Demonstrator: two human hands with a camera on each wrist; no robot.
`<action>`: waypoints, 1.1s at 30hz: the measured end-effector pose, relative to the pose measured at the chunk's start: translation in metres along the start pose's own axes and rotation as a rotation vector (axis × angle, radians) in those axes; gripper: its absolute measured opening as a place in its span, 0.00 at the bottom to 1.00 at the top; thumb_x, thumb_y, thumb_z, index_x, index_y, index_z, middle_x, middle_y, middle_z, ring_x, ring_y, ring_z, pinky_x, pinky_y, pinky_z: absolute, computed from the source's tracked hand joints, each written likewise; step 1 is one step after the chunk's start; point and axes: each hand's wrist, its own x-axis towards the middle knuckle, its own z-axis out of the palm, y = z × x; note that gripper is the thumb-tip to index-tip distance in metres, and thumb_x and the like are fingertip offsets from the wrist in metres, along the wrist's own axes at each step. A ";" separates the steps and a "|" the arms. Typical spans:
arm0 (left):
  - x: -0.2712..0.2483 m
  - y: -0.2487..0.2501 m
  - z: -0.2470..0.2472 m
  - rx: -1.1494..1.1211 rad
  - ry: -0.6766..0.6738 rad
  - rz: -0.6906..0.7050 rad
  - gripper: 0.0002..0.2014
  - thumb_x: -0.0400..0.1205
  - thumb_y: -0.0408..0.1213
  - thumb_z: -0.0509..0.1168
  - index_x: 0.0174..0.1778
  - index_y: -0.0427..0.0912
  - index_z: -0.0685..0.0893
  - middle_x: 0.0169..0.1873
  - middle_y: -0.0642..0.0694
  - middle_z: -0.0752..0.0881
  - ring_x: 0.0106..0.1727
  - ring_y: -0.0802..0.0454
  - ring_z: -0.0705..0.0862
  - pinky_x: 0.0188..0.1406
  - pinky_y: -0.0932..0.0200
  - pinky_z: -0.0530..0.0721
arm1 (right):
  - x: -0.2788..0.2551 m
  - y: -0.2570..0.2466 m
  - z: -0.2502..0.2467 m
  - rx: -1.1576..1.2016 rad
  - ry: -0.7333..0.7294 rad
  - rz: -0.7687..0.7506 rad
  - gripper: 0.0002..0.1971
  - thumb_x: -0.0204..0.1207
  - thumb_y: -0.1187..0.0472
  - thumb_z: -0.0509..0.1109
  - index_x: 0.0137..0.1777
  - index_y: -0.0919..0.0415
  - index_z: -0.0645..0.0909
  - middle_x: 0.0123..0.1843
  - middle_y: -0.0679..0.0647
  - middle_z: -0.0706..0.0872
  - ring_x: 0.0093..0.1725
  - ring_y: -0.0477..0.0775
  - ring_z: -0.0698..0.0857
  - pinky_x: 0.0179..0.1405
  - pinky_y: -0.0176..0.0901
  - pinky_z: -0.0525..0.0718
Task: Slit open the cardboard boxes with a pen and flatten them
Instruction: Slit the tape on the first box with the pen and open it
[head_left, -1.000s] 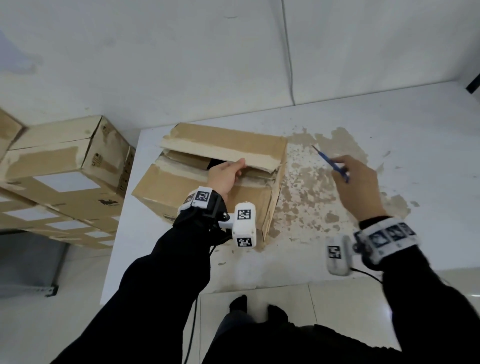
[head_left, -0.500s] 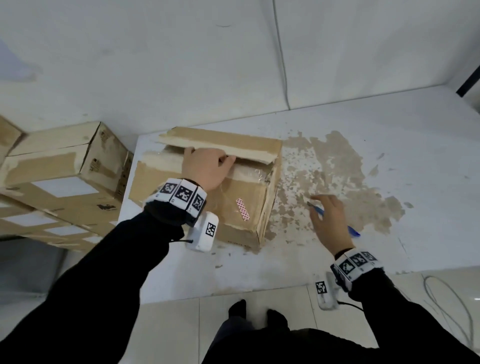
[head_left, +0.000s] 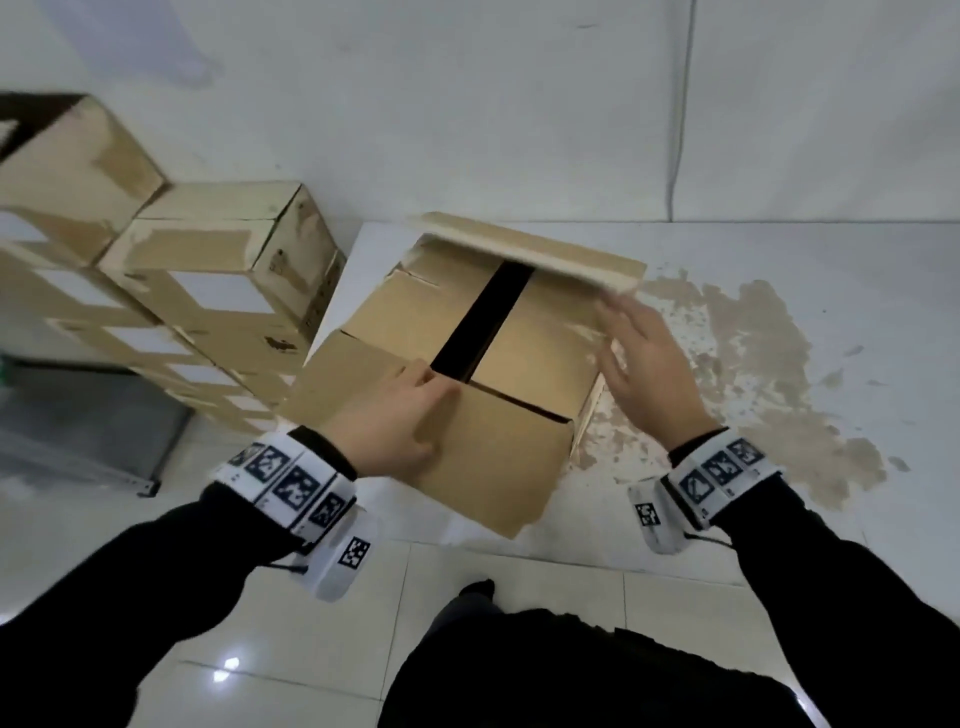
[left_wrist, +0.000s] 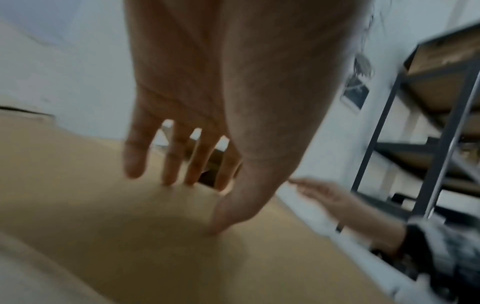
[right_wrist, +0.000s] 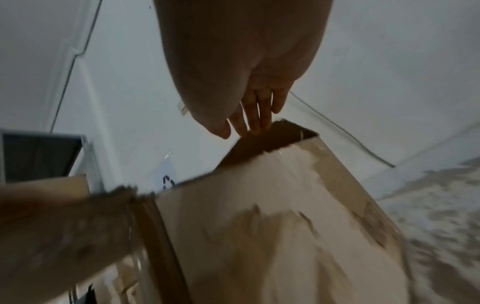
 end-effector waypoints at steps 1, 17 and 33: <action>0.008 -0.004 0.007 0.071 0.069 0.020 0.33 0.76 0.45 0.70 0.77 0.49 0.65 0.69 0.46 0.69 0.68 0.48 0.68 0.64 0.53 0.74 | 0.014 -0.001 -0.006 0.029 -0.009 0.031 0.22 0.84 0.60 0.60 0.77 0.65 0.69 0.78 0.63 0.68 0.78 0.60 0.66 0.78 0.51 0.64; 0.074 -0.022 0.015 0.380 0.051 0.226 0.23 0.77 0.62 0.63 0.55 0.46 0.80 0.49 0.48 0.84 0.54 0.48 0.80 0.61 0.51 0.63 | 0.131 -0.045 0.018 -0.300 -0.993 -0.082 0.27 0.86 0.44 0.43 0.83 0.51 0.56 0.84 0.52 0.55 0.84 0.53 0.50 0.80 0.63 0.44; 0.025 -0.084 -0.053 0.601 0.337 0.135 0.35 0.72 0.65 0.67 0.69 0.47 0.75 0.66 0.41 0.77 0.73 0.40 0.69 0.79 0.35 0.46 | 0.015 -0.063 -0.059 0.105 -0.723 1.020 0.49 0.70 0.25 0.49 0.84 0.56 0.47 0.85 0.57 0.52 0.80 0.64 0.62 0.71 0.56 0.72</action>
